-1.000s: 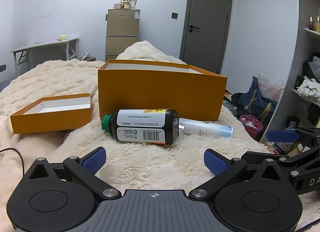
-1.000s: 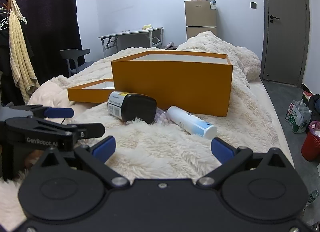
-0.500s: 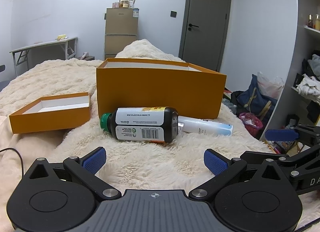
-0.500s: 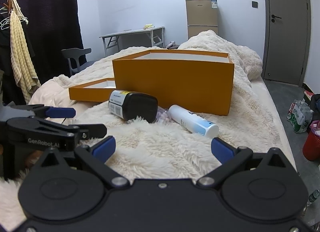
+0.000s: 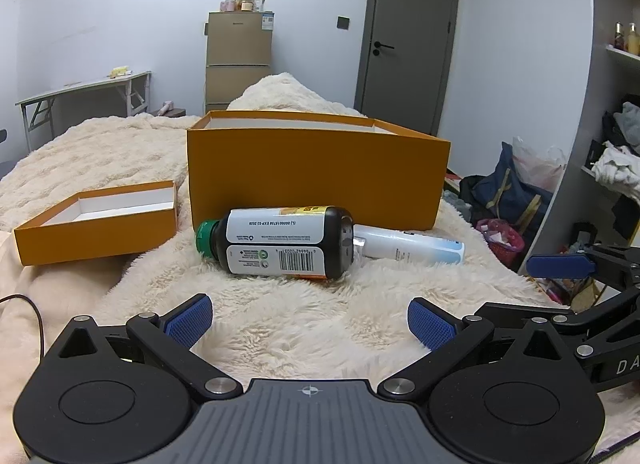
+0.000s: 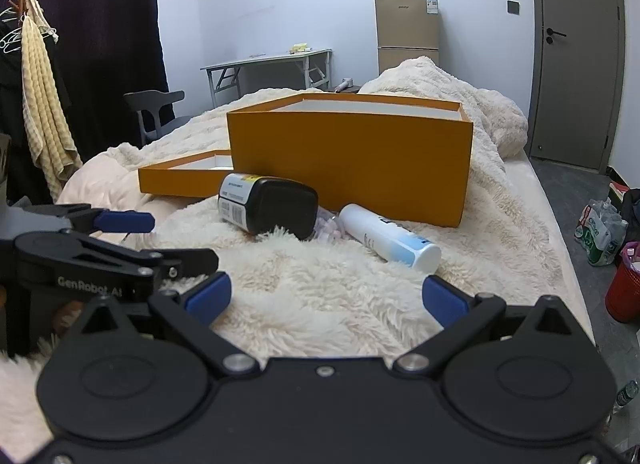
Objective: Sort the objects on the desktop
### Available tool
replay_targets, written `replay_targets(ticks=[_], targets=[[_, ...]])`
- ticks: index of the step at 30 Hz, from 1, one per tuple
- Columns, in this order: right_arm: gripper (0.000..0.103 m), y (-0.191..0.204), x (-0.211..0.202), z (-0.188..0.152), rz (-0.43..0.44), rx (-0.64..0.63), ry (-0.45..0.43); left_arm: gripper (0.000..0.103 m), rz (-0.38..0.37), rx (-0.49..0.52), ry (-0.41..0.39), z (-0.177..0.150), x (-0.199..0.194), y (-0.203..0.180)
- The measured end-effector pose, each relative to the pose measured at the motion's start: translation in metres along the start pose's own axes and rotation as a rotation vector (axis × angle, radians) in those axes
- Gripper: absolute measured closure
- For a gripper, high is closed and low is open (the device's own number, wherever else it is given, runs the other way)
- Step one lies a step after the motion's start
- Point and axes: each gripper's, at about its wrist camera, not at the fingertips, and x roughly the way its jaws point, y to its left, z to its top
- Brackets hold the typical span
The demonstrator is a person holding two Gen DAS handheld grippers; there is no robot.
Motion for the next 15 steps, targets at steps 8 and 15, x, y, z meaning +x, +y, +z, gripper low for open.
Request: replay_targets(ticks=[8,15], targets=[[0.0,0.0018,0.0004,-0.0005,0.0,-0.006,0.004,0.0,-0.004,0.005,0.006,-0.0009,0.0019,-0.0014],[0.0,0.0004,0.0012,-0.0004,0.002,-0.009,0.006,0.0,-0.009,0.007,0.014,-0.0013,0.0037,-0.0017]])
